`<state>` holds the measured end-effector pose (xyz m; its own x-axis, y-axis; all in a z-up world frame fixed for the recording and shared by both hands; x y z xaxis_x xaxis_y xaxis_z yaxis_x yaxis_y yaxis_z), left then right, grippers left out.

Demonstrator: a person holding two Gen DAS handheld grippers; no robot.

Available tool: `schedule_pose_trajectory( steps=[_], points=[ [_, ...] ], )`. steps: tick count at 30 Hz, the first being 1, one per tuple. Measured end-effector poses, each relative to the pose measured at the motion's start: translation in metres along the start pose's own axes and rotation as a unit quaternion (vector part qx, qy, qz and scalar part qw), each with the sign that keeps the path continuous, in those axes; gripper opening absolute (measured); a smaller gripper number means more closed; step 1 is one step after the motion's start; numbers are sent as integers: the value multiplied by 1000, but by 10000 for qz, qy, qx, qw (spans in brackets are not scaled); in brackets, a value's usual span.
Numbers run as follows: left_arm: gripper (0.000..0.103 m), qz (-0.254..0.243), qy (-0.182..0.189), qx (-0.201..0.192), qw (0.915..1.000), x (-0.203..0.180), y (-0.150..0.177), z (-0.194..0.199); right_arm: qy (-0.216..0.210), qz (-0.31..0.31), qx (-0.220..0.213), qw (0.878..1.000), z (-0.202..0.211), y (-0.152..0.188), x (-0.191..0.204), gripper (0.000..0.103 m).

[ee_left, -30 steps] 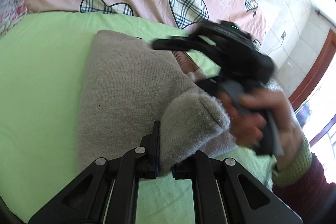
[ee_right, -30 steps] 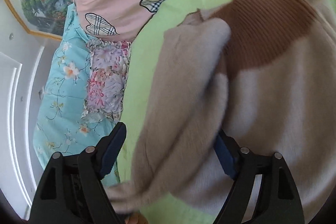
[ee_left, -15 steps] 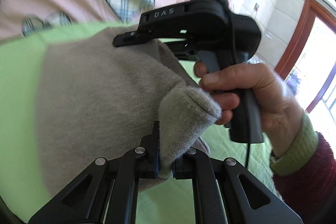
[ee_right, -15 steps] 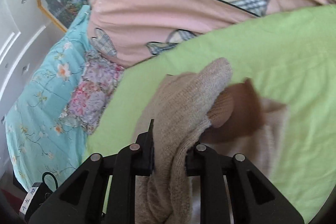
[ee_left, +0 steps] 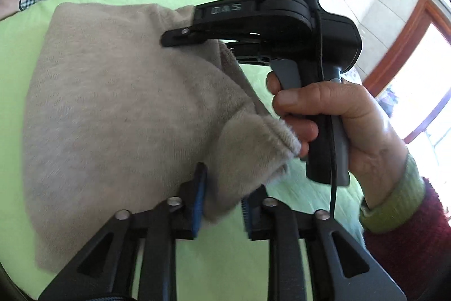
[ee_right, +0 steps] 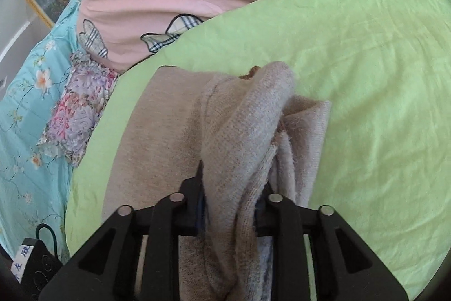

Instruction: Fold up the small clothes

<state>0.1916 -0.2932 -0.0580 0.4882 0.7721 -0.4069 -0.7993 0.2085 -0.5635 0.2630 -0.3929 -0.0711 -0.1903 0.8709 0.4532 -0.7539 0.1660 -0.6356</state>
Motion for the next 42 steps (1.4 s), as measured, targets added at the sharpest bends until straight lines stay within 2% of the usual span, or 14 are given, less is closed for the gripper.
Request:
schedule_pose_trajectory(
  steps=[2,3,5,7,12,19,26,28,29,30,32,33,37,42],
  points=[
    [39,-44,51,-113,9999,4,5,23,149,1,-88,9999,14,6,1,42],
    [44,-59,29,-193,9998,8,6,33,272,46,-134,9995,22,11,2,57],
    [75,-16,-96,-447,9990,19,7,58,367,89,-249,9990,36,21,4,78],
    [84,54,-159,-684,9975,32,5,75,318,85,-284,9991,47,34,4,81],
    [84,457,-464,-759,9950,72,-3,87,125,-172,-85,9997,50,60,-1,81],
    [85,1116,-364,-400,9923,114,-20,57,-138,-381,8,9992,39,67,-4,81],
    [88,1651,150,73,9861,140,-32,4,-216,-383,114,9990,21,58,-2,81],
    [83,1592,192,-23,9871,142,-35,1,-274,-421,134,9986,15,56,-2,81],
    [75,1514,151,-76,9883,141,-34,-1,-291,-433,160,9985,12,56,-2,80],
    [70,1456,123,-105,9892,140,-34,0,-323,-426,189,9984,10,56,-1,71],
    [54,1335,125,-200,9908,136,-33,6,-441,-522,295,9972,4,57,3,55],
    [51,1301,149,-238,9911,135,-32,11,-409,-520,278,9974,5,57,5,48],
    [48,1270,196,-364,9910,131,-27,40,-377,-329,115,9987,17,59,31,42],
    [48,1198,99,-648,9906,136,10,111,-710,-167,38,9973,21,81,84,42]
  ],
)
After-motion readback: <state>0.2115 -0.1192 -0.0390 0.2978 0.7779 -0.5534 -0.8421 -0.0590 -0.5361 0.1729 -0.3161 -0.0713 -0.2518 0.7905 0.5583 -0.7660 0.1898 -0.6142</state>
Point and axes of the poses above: each gripper's, at about its wrist camera, not at the fingertips, and z roughly against the way its jaws point, x to its left, y to its underside, the point moved 4 cm from there along -z, roughly the way its jaws point, and after that the axes turned 6 degrees about z, right-handed, at the moved point
